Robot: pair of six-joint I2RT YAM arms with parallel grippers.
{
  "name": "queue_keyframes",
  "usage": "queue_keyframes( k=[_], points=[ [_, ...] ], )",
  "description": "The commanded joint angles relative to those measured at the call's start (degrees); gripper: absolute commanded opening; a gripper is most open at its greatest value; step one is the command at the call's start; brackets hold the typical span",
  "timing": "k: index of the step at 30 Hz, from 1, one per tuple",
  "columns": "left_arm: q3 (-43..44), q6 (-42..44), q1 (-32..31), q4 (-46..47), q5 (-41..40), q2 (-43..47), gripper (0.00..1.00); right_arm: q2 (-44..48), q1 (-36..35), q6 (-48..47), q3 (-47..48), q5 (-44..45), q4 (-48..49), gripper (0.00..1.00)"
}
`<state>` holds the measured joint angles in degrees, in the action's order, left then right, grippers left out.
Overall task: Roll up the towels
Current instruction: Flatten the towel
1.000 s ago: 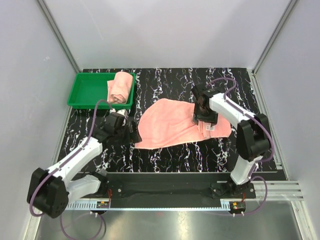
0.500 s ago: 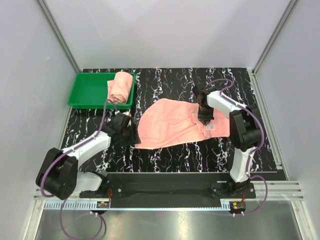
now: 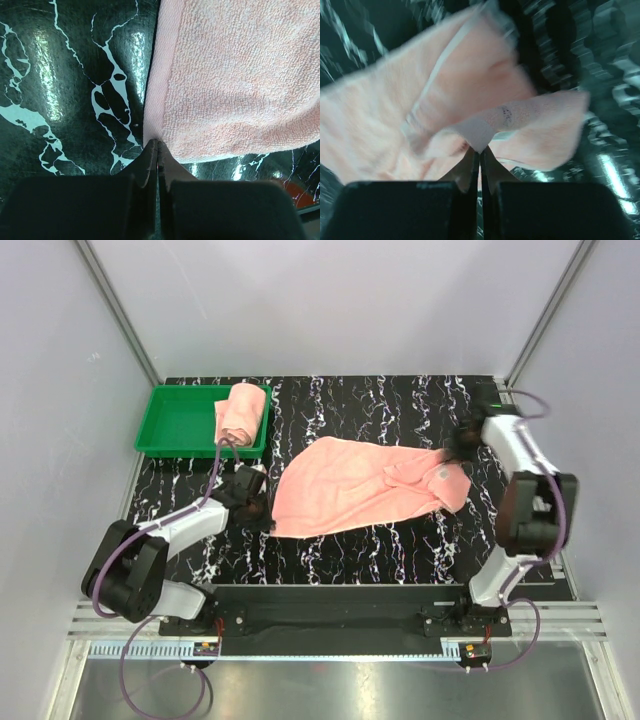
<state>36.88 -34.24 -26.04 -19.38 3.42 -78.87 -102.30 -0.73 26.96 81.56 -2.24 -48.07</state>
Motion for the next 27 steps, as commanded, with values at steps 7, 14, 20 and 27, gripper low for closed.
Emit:
queue_keyframes(
  k=[7, 14, 20, 27],
  points=[
    [0.73, 1.36, -0.24, 0.66, -0.52, -0.15, 0.00, 11.07, 27.19, 6.08, -9.73, -4.17, 5.88, 0.00],
    [1.17, 1.11, -0.24, -0.75, -1.92, 2.66, 0.00, 8.69, 27.19, 6.35, -14.23, -9.89, 9.05, 1.00],
    [-0.23, 0.32, -0.24, -0.66, -3.24, 6.00, 0.02, 17.04, 27.19, 6.44, -17.66, -6.47, 9.32, 1.00],
    [-2.60, -1.44, -0.15, -1.19, -7.64, 12.42, 0.31, 13.01, 29.46, 3.10, -13.71, 4.27, 6.15, 1.00]
  ],
)
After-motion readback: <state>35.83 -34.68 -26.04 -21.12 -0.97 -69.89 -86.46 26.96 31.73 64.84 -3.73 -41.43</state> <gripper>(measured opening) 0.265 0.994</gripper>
